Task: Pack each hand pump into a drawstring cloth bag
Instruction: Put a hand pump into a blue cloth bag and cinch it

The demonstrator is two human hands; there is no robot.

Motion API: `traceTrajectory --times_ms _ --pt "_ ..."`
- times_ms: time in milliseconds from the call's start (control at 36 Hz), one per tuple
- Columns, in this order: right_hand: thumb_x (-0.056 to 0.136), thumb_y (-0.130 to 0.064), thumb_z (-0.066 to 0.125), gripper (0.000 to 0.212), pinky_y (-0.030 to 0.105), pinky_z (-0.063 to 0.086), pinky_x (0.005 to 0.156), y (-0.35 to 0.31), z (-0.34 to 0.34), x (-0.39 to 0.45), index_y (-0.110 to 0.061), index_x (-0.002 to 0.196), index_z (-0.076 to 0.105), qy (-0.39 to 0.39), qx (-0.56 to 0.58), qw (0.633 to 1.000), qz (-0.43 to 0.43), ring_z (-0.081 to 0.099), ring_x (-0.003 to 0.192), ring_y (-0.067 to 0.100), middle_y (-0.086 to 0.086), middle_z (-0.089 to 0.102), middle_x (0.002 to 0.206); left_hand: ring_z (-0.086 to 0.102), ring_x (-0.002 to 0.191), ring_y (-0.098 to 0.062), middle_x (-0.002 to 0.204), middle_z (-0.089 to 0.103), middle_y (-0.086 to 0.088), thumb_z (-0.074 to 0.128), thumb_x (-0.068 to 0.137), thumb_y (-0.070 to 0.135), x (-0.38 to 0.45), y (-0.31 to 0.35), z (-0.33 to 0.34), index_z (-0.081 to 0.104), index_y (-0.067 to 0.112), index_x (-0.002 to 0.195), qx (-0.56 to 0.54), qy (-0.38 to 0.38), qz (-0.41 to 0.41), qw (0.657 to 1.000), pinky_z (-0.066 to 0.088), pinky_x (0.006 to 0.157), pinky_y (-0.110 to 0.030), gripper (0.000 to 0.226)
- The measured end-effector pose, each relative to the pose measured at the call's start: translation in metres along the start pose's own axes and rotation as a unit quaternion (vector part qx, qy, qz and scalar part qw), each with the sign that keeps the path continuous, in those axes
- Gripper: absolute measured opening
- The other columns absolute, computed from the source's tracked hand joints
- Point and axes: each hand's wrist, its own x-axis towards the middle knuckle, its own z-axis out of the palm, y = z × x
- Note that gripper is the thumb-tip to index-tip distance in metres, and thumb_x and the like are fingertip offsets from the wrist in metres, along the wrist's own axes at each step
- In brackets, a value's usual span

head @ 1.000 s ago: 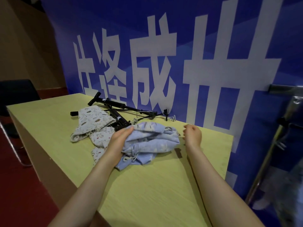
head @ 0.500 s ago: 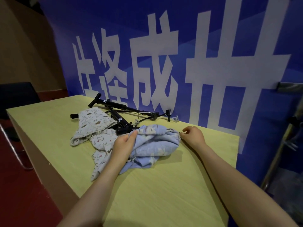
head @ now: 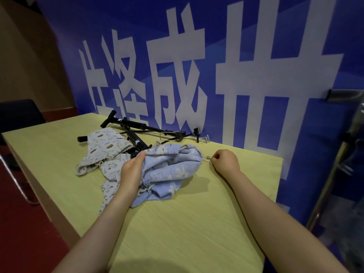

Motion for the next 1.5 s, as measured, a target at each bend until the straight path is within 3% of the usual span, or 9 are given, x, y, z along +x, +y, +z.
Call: traceTrajectory --times_ms 194,333,417,472,583,667,889,1139,1500 --pt "0.097 -0.018 0.051 0.020 0.026 0.040 0.074 -0.003 -0.005 -0.006 -0.007 0.105 0.065 0.065 0.156 0.986 0.001 0.057 0.088 0.019 0.003 0.063 0.094 0.057 0.077 -0.029 0.084 0.059 -0.021 0.054 0.095 0.043 -0.001 0.002 -0.003 0.062 0.008 0.090 -0.028 -0.005 -0.021 0.999 0.045 0.073 -0.038 0.037" --pt "0.102 -0.018 0.042 0.015 0.019 0.042 0.063 -0.031 -0.022 -0.028 -0.010 0.103 0.054 0.161 0.334 0.928 -0.027 0.056 0.082 0.015 0.001 0.058 0.090 0.054 0.079 -0.030 0.087 0.057 -0.015 0.064 0.064 0.070 0.006 -0.001 -0.009 0.059 0.013 0.090 -0.063 -0.006 -0.060 0.996 0.044 0.075 -0.042 0.062" --pt "0.103 -0.012 0.037 0.014 0.018 0.040 0.064 -0.063 -0.032 -0.056 -0.010 0.096 0.049 0.213 0.402 0.882 -0.122 0.049 0.073 0.008 -0.003 0.052 0.081 0.065 0.089 -0.034 0.092 0.069 -0.019 0.057 0.091 0.049 0.002 0.008 -0.007 0.068 0.006 0.090 -0.076 -0.019 -0.057 0.995 0.051 0.086 -0.049 0.044" --pt "0.102 -0.013 0.035 0.016 0.022 0.043 0.066 -0.086 -0.032 -0.077 -0.018 0.092 0.047 0.185 0.422 0.864 -0.202 0.050 0.073 0.009 -0.002 0.052 0.082 0.066 0.091 -0.036 0.091 0.071 -0.018 0.053 0.095 0.042 0.000 0.009 -0.004 0.070 0.008 0.090 -0.087 -0.034 -0.054 0.994 0.050 0.090 -0.050 0.038" --pt "0.100 -0.018 0.035 0.012 0.027 0.051 0.071 -0.112 -0.020 -0.100 -0.020 0.095 0.045 0.065 0.343 0.880 -0.323 0.059 0.079 0.012 -0.002 0.058 0.084 0.069 0.094 -0.038 0.101 0.071 -0.024 0.048 0.096 0.045 -0.003 0.011 -0.004 0.069 0.002 0.106 -0.115 -0.085 -0.045 0.989 0.053 0.089 -0.046 0.049" --pt "0.104 -0.021 0.035 0.015 0.032 0.052 0.072 -0.108 -0.007 -0.098 -0.014 0.101 0.047 0.009 0.258 0.911 -0.322 0.062 0.079 0.010 -0.010 0.061 0.083 0.064 0.109 -0.039 0.117 0.065 -0.026 0.045 0.095 0.050 -0.006 0.016 -0.007 0.062 -0.002 0.121 -0.149 -0.139 -0.055 0.978 0.045 0.102 -0.051 0.061" --pt "0.103 -0.027 0.036 0.021 0.044 0.047 0.066 -0.090 0.002 -0.077 -0.013 0.108 0.050 0.046 0.063 0.955 -0.286 0.059 0.076 0.028 0.010 0.066 0.086 0.060 0.116 -0.037 0.121 0.063 -0.026 0.046 0.092 0.048 -0.006 0.016 -0.008 0.062 -0.004 0.120 -0.186 -0.177 -0.049 0.965 0.040 0.107 -0.050 0.061" --pt "0.095 -0.018 0.054 0.020 0.033 0.046 0.078 -0.083 0.006 -0.074 -0.014 0.105 0.070 0.023 0.068 0.946 -0.317 0.060 0.093 0.023 0.005 0.069 0.104 0.060 0.117 -0.035 0.123 0.064 -0.022 0.047 0.089 0.047 -0.010 0.016 -0.007 0.061 -0.001 0.124 -0.206 -0.190 -0.041 0.959 0.041 0.106 -0.049 0.061" --pt "0.095 -0.018 0.055 0.024 0.034 0.047 0.085 -0.083 0.002 -0.073 -0.015 0.112 0.072 0.030 0.057 0.950 -0.306 0.058 0.103 0.024 0.004 0.068 0.114 0.064 0.113 -0.030 0.119 0.068 -0.015 0.038 0.099 0.040 -0.010 0.017 -0.007 0.065 0.006 0.118 -0.223 -0.178 -0.045 0.957 0.048 0.099 -0.044 0.047"
